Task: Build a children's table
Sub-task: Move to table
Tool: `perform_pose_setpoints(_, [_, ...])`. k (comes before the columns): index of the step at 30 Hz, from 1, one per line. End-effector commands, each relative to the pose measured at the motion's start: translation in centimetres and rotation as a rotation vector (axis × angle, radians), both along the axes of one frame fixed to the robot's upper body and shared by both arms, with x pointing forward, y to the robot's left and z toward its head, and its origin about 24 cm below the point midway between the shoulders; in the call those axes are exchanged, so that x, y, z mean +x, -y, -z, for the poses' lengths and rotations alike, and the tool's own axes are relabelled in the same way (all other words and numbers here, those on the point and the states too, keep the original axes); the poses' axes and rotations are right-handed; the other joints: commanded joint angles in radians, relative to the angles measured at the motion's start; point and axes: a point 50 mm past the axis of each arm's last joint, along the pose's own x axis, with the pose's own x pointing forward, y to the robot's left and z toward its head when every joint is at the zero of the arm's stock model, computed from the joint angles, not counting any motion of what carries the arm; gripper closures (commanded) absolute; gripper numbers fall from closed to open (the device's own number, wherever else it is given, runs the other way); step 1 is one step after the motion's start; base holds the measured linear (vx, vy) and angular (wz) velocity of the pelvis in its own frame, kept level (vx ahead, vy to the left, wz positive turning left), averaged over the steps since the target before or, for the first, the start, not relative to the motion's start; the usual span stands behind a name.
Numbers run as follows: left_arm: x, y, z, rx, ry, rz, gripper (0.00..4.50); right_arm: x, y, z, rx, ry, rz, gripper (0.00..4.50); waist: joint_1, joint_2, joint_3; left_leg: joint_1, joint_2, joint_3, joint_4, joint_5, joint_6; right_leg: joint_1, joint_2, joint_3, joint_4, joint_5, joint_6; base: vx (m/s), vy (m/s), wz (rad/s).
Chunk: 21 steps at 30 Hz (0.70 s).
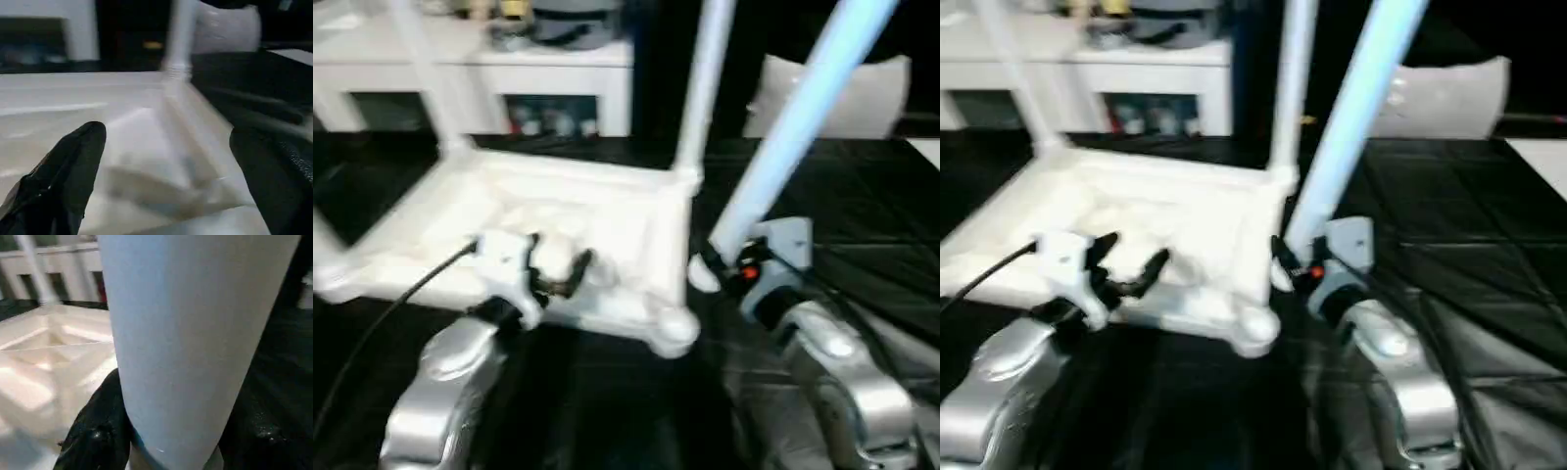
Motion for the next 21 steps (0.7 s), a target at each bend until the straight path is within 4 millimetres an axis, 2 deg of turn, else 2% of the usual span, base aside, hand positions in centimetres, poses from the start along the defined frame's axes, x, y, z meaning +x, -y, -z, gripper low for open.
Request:
perform_pose_setpoints(1, [0.1, -0.7, -0.2, 0.017, 0.002, -0.001, 0.00, 0.0, -0.2, -0.7, 0.021, 0.026, -0.005, 2.56, 0.036, -0.025, -0.052, -0.082, 0.048, -0.031, -0.054, 0.242, 0.005, 0.090, -0.118, 0.087, -0.089, 0.203, -0.071, 0.101, -0.074, -0.14])
perform_pose_setpoints(2, [0.2, -0.6, -0.2, 0.036, 0.002, 0.038, 0.00, 0.0, -0.2, -0.7, 0.044, 0.021, -0.002, 2.56, 0.036, -0.013, -0.055, -0.071, 0.054, -0.030, -0.085, 0.324, -0.018, 0.076, -0.080, 0.056, -0.070, 0.332, -0.074, 0.083, -0.050, -0.13])
perform_pose_setpoints(3, [0.3, -0.5, -0.3, 0.046, 0.003, 0.059, 0.00, 0.0, -0.1, -0.7, 0.057, 0.019, 0.000, 2.57, 0.028, -0.010, -0.043, -0.064, 0.068, -0.023, -0.102, 0.320, -0.031, 0.052, -0.046, 0.038, -0.071, 0.444, -0.062, 0.083, -0.050, -0.13])
perform_pose_setpoints(4, [0.5, -0.4, -0.4, 0.086, 0.001, 0.148, 0.00, 0.0, 0.0, -0.9, 0.092, 0.021, -0.001, 2.57, 0.032, 0.017, -0.063, -0.036, 0.091, -0.029, -0.096, 0.324, -0.048, 0.047, -0.045, 0.037, -0.055, 0.492, -0.095, 0.073, -0.012, -0.03])
perform_pose_setpoints(5, [0.5, -0.4, -0.4, 0.093, 0.000, 0.164, 0.00, 0.0, 0.0, -0.9, 0.095, 0.023, 0.000, 2.57, 0.030, 0.022, -0.073, -0.034, 0.095, -0.034, -0.094, 0.349, -0.057, 0.054, -0.044, 0.037, -0.045, 0.511, -0.112, 0.058, -0.006, -0.01])
perform_pose_setpoints(6, [0.5, -0.4, -0.4, 0.099, 0.000, 0.176, 0.00, 0.0, 0.0, -0.9, 0.098, 0.025, 0.001, 2.57, 0.031, 0.026, -0.069, -0.034, 0.101, -0.039, -0.102, 0.362, -0.077, 0.053, -0.042, 0.030, -0.047, 0.506, -0.144, 0.058, -0.006, -0.01])
perform_pose_setpoints(7, [0.6, -0.3, -0.4, 0.126, -0.001, 0.245, 0.00, 0.0, 0.1, -1.0, 0.105, 0.034, -0.007, 2.57, 0.029, 0.025, -0.061, -0.027, 0.111, -0.041, -0.110, 0.295, -0.091, 0.047, -0.047, 0.027, -0.060, 0.415, -0.176, 0.000, 0.000, 0.00])
perform_pose_setpoints(8, [0.6, -0.3, -0.4, 0.126, -0.001, 0.245, 0.00, 0.0, 0.1, -1.0, 0.105, 0.034, -0.007, 2.57, 0.033, 0.025, -0.057, -0.026, 0.111, -0.038, -0.114, 0.242, -0.100, 0.045, -0.048, 0.028, -0.066, 0.359, -0.188, 0.000, 0.000, 0.00])
perform_pose_setpoints(9, [0.6, -0.2, -0.5, 0.141, -0.001, 0.283, 0.00, -0.1, 0.2, -1.1, 0.105, 0.036, -0.016, 2.57, 0.033, 0.027, -0.048, -0.025, 0.113, -0.033, -0.126, 0.121, -0.116, 0.046, -0.056, 0.032, -0.076, 0.246, -0.208, 0.000, 0.000, 0.00])
perform_pose_setpoints(10, [0.7, 0.0, -0.6, 0.184, -0.009, 0.425, 0.00, 0.0, 0.4, -1.3, 0.109, 0.051, -0.038, 2.57, 0.040, 0.030, -0.047, -0.021, 0.114, -0.030, -0.131, 0.039, -0.123, 0.044, -0.061, 0.036, -0.083, 0.169, -0.212, 0.000, 0.000, 0.00])
perform_pose_setpoints(11, [0.8, 0.0, -0.7, 0.215, -0.009, 0.505, 0.00, 0.2, 0.5, -1.3, 0.102, 0.057, -0.044, 2.57, 0.041, 0.027, -0.045, -0.019, 0.113, -0.026, -0.134, 0.004, -0.121, 0.041, -0.061, 0.039, -0.087, 0.131, -0.210, -0.050, 0.015, 0.02])
perform_pose_setpoints(12, [0.8, -0.1, -0.7, 0.243, -0.005, 0.550, 0.00, 0.3, 0.6, -1.2, 0.087, 0.059, -0.045, 2.57, 0.041, 0.030, -0.043, -0.019, 0.113, -0.023, -0.140, -0.043, -0.123, 0.040, -0.063, 0.040, -0.089, 0.075, -0.211, -0.050, 0.015, 0.02])
perform_pose_setpoints(13, [0.9, -0.2, -0.7, 0.285, 0.005, 0.596, 0.00, 0.4, 0.7, -1.2, 0.067, 0.073, -0.045, 2.57, 0.041, 0.027, -0.037, -0.021, 0.115, -0.022, -0.146, -0.084, -0.119, 0.037, -0.066, 0.042, -0.098, 0.018, -0.207, -0.060, 0.007, 0.02])
perform_pose_setpoints(15, [0.9, -0.4, -0.6, 0.337, 0.006, 0.658, 0.00, 0.5, 0.8, -1.0, 0.057, 0.057, -0.061, 2.57, 0.041, 0.028, -0.035, -0.019, 0.118, -0.015, -0.148, -0.124, -0.117, 0.032, -0.072, 0.044, -0.101, -0.047, -0.213, -0.056, 0.004, 0.03])
perform_pose_setpoints(17, [0.9, -0.6, -0.5, 0.360, -0.017, 0.711, 0.28, 0.4, 0.7, -0.7, 0.075, -0.012, -0.099, 2.57, 0.040, 0.028, -0.032, -0.023, 0.119, -0.008, -0.150, -0.134, -0.108, 0.032, -0.074, 0.046, -0.105, -0.105, -0.213, 0.000, 0.000, 0.00])
perform_pose_setpoints(18, [0.9, -0.7, -0.4, 0.390, -0.031, 0.759, 0.35, 0.2, 0.7, -0.6, 0.071, -0.023, -0.130, 2.57, 0.045, 0.025, -0.033, -0.020, 0.121, -0.003, -0.150, -0.140, -0.104, 0.027, -0.075, 0.046, -0.109, -0.146, -0.205, 0.000, 0.000, 0.00])
perform_pose_setpoints(20, [1.0, -0.9, -0.3, 0.411, -0.044, 0.804, 0.38, 0.1, 0.7, -0.7, 0.058, -0.013, -0.160, 2.57, 0.047, 0.026, -0.033, -0.022, 0.123, 0.002, -0.150, -0.133, -0.107, 0.023, -0.076, 0.047, -0.109, -0.157, -0.202, 0.000, 0.000, 0.00])
perform_pose_setpoints(21, [1.5, -1.1, -0.2, 0.452, -0.063, 0.877, 0.62, 0.0, 1.0, -0.6, 0.023, 0.006, -0.200, 2.57, 0.049, 0.027, -0.033, -0.022, 0.123, 0.003, -0.150, -0.135, -0.106, 0.021, -0.075, 0.047, -0.110, -0.165, -0.199, 0.000, 0.000, 0.00])
